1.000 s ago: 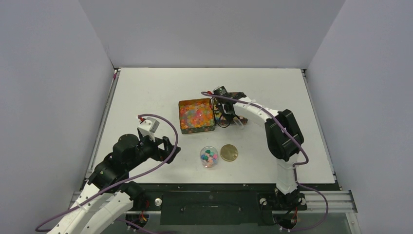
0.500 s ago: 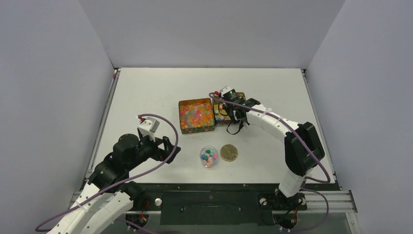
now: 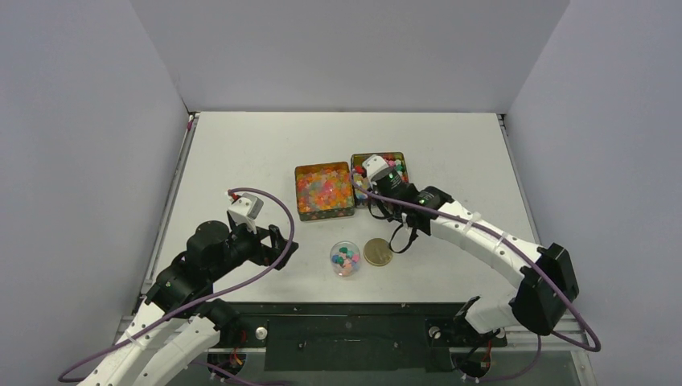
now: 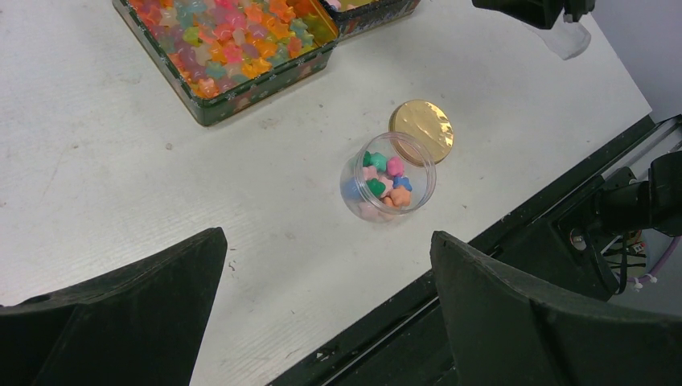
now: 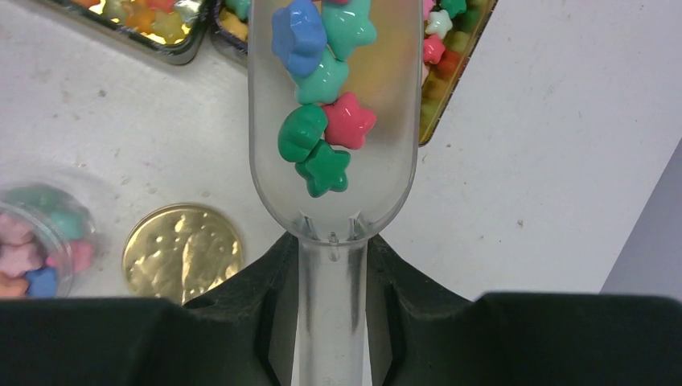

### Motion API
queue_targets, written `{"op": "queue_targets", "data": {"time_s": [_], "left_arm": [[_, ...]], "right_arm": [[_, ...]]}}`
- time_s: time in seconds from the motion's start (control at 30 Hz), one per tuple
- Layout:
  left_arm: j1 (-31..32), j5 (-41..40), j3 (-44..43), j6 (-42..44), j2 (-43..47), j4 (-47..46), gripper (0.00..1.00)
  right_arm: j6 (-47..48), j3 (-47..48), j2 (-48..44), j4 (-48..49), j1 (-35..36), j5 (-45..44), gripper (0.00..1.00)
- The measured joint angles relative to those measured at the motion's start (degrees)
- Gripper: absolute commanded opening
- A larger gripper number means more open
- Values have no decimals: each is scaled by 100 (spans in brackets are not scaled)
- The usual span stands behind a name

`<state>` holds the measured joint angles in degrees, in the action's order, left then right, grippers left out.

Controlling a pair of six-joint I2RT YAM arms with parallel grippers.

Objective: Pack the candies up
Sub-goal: Scoop the fake candies from the storage box, then place the fake candies in the packing bottle.

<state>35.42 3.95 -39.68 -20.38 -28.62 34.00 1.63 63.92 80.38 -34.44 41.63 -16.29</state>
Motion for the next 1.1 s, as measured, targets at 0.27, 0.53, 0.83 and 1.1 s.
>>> {"op": "queue_targets", "data": {"time_s": [0.27, 0.53, 0.83, 1.1], "left_arm": [[0, 0, 0, 2, 0, 0, 96], [0, 0, 0, 2, 20, 2, 96], [0, -2, 0, 2, 92, 0, 96], [0, -4, 0, 2, 92, 2, 96]], "right_arm": [[-315, -85, -549, -566, 970, -92, 0], [-702, -103, -1021, -1296, 1711, -42, 0], [-1255, -105, -1099, -1910, 2391, 297, 0], [-1674, -107, -925, -2463, 2590, 584, 0]]}}
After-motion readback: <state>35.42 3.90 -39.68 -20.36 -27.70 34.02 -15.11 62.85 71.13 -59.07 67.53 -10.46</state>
